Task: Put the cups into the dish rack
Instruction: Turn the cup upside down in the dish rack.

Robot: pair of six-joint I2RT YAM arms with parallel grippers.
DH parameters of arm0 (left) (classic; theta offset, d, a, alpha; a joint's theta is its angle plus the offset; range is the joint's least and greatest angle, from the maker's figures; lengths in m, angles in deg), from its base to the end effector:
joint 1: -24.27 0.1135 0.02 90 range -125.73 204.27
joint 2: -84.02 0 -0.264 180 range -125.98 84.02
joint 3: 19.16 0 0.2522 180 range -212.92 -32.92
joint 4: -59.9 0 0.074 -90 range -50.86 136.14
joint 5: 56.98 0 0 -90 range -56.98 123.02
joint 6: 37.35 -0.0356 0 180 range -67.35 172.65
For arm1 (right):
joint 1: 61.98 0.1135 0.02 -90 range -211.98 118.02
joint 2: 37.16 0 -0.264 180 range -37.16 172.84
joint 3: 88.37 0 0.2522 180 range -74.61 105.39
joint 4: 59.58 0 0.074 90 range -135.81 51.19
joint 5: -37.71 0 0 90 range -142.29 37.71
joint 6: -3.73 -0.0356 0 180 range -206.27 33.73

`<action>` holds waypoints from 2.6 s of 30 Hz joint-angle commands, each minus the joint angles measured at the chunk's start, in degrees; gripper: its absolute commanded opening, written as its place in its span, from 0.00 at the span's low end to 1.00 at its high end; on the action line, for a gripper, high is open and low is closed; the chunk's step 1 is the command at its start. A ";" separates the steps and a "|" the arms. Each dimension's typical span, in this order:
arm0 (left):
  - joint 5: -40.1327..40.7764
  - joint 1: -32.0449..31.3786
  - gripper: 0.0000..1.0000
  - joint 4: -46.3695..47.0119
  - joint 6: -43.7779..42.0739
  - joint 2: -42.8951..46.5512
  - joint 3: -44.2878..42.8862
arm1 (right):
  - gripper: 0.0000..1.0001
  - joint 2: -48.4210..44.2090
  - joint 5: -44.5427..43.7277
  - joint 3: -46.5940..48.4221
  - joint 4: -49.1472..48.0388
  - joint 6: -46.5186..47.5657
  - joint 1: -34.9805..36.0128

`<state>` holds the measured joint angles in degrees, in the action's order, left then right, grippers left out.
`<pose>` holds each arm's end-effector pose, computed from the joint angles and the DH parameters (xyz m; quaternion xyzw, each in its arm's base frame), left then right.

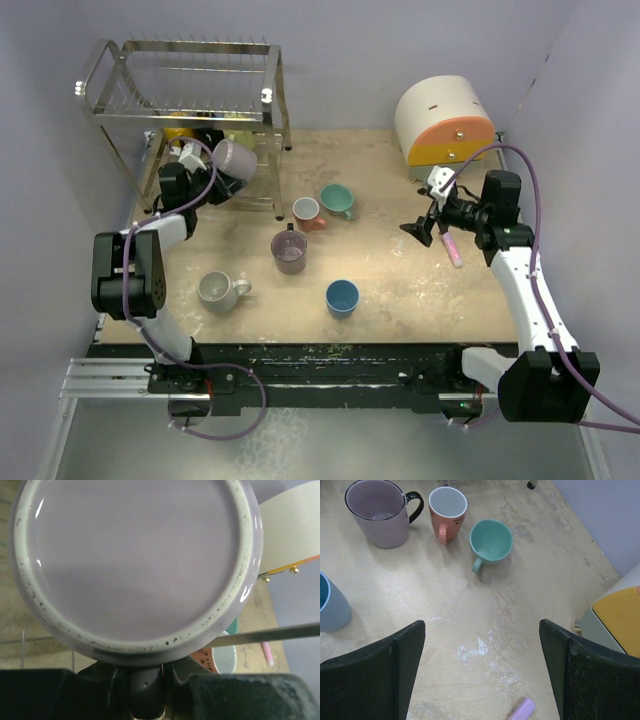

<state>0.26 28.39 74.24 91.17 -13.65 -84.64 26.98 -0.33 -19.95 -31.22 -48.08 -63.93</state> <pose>0.3680 0.0072 0.2089 -0.1272 0.7827 -0.3848 0.4723 0.2447 0.0197 0.3307 -0.4611 0.6427 0.1774 0.5855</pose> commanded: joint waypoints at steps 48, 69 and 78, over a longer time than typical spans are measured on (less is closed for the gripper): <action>19.04 -10.57 0.00 -23.86 -34.52 -21.73 -39.54 | 0.96 2.23 -0.65 1.20 0.79 2.11 -0.24; 17.67 -11.85 0.41 -28.61 -31.75 -23.18 -44.16 | 0.96 2.31 -0.64 1.00 0.86 2.49 -0.24; 17.59 -11.85 0.53 -30.98 -30.16 -19.47 -42.46 | 0.96 2.13 -0.55 1.00 1.10 2.82 -0.24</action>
<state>18.47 17.01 42.09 59.74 -38.52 -125.71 29.23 -1.68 -19.95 -29.96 -46.02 -63.93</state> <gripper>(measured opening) 0.501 0.961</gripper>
